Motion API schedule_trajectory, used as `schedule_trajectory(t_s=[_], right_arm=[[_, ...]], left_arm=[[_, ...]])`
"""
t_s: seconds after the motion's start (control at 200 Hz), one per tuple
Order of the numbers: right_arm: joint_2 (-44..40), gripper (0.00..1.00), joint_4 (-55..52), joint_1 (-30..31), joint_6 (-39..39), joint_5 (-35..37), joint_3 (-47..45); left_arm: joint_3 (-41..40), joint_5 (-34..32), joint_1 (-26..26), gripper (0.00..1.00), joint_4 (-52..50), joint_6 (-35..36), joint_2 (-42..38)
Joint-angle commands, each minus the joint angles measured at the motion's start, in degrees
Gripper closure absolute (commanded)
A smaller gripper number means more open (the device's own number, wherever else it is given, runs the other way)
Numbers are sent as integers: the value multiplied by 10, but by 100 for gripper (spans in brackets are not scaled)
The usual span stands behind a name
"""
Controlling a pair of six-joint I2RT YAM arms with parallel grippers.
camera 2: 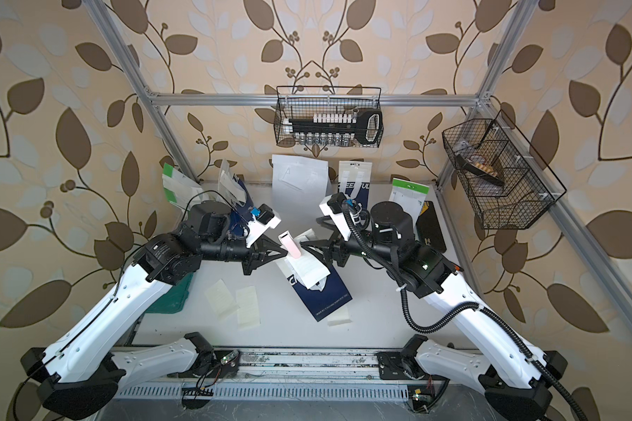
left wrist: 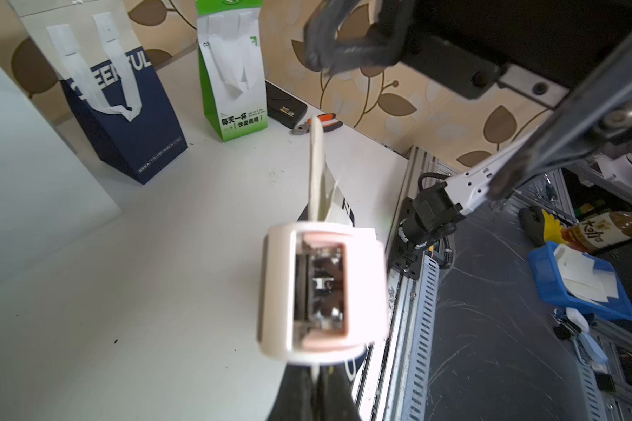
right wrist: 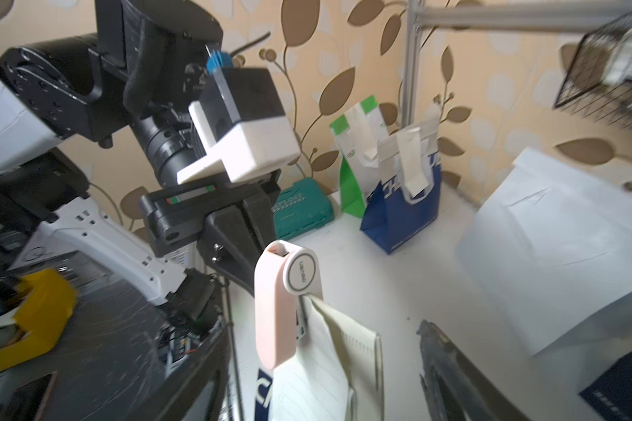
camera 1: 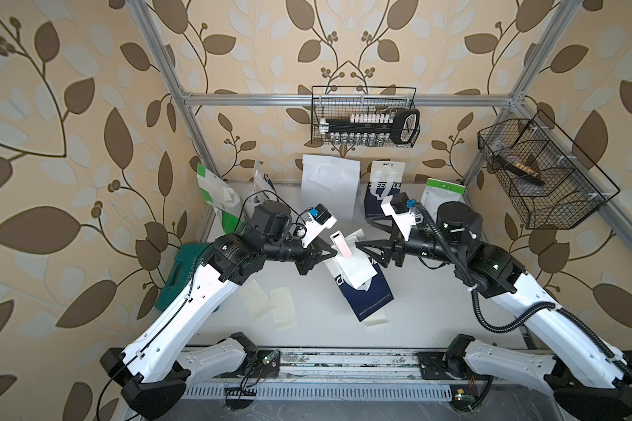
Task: Staple the receipts to the bags
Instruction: Staple the receipt to the takeout bag, then pick up the stapler from the takeout bag.
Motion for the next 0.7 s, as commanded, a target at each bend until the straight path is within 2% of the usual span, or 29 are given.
schedule_trajectory(t_s=[0.0,0.05,0.12,0.245,0.315,0.455,0.605,0.7], right_arm=[[4,29,51,57,18,129,-11],[16,37,61,97,9,183,-10],[34,42,76,145,-16,251,-12],[69,42,97,192,-44,337,-13],[77,42,115,201,-48,370,-20],[98,44,114,205,-52,389,-13],[119,57,104,213,-67,423,-1],[129,73,102,216,-75,444,4]], left_arm=[[-1,-53,-9,100,53,-49,-14],[-2,-61,-11,100,59,-55,-14],[-3,-74,-12,100,64,-64,-15],[-2,-65,-13,100,66,-67,-16],[-1,-62,-14,100,64,-67,-16],[1,-53,-15,100,59,-63,-17],[3,-49,-15,100,60,-63,-17],[6,-47,-14,100,60,-63,-16]])
